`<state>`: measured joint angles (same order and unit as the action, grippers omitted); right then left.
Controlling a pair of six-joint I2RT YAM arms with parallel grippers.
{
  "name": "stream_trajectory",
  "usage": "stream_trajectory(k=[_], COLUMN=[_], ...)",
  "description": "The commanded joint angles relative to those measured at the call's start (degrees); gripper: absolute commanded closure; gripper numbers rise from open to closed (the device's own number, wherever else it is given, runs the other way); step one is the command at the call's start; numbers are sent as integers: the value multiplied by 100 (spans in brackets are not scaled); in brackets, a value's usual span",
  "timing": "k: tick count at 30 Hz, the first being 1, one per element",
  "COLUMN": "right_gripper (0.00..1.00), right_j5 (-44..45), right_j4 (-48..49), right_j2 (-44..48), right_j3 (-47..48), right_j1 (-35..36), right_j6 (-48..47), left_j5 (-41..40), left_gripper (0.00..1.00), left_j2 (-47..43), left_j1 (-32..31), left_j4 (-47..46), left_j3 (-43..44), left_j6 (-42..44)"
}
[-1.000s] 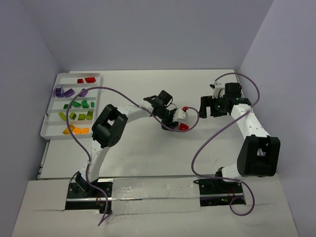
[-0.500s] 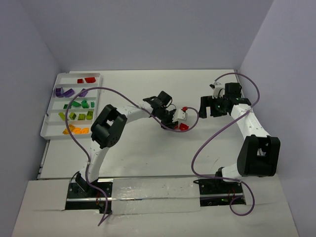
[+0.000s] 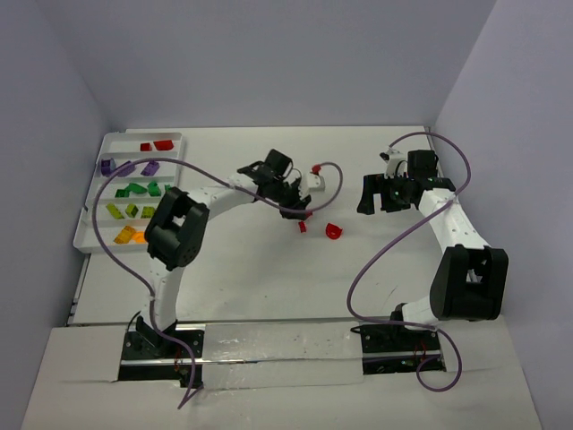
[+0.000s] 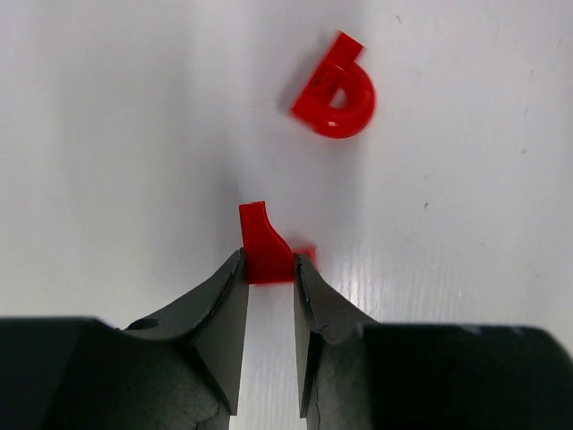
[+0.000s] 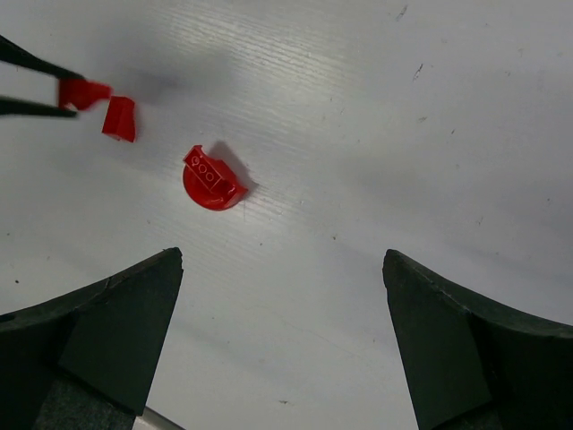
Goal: Sort the legos into containers by color
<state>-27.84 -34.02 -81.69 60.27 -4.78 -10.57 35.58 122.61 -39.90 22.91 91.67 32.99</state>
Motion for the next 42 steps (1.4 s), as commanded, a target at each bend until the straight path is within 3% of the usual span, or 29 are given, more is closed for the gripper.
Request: stream_trajectory(k=[1, 7, 13, 15, 19, 24, 29, 42], right_gripper=[0, 0, 0, 0, 0, 0, 0, 0], right_j5=[-169, -300, -310, -318, -357, -349, -310, -257], right_j4=[107, 211, 287, 315, 335, 343, 352, 326], right_j2=[118, 4, -72, -139, -254, -325, -330, -332], right_j3=[134, 202, 240, 263, 304, 319, 296, 263], right_j1=[-23, 3, 143, 192, 208, 221, 218, 214], right_j6=[2, 81, 108, 115, 125, 125, 134, 93], left_j5=[593, 1114, 616, 385, -258, -783, -1182, -1553], left_gripper=[76, 78, 80, 80, 80, 81, 80, 75], left_j2=[-978, -1587, -1394, -1048, -322, 632, 959, 1819], left_j1=[689, 2061, 3592, 4322, 5177, 5625, 5792, 5880], left_j4=[-499, -597, -334, -332, -302, -433, -982, -1181], left_j3=[-88, -272, 84, 532, 1689, 2741, 2724, 3250], left_j6=[-945, -1571, -1750, -1985, -2375, -2801, -2992, -2951])
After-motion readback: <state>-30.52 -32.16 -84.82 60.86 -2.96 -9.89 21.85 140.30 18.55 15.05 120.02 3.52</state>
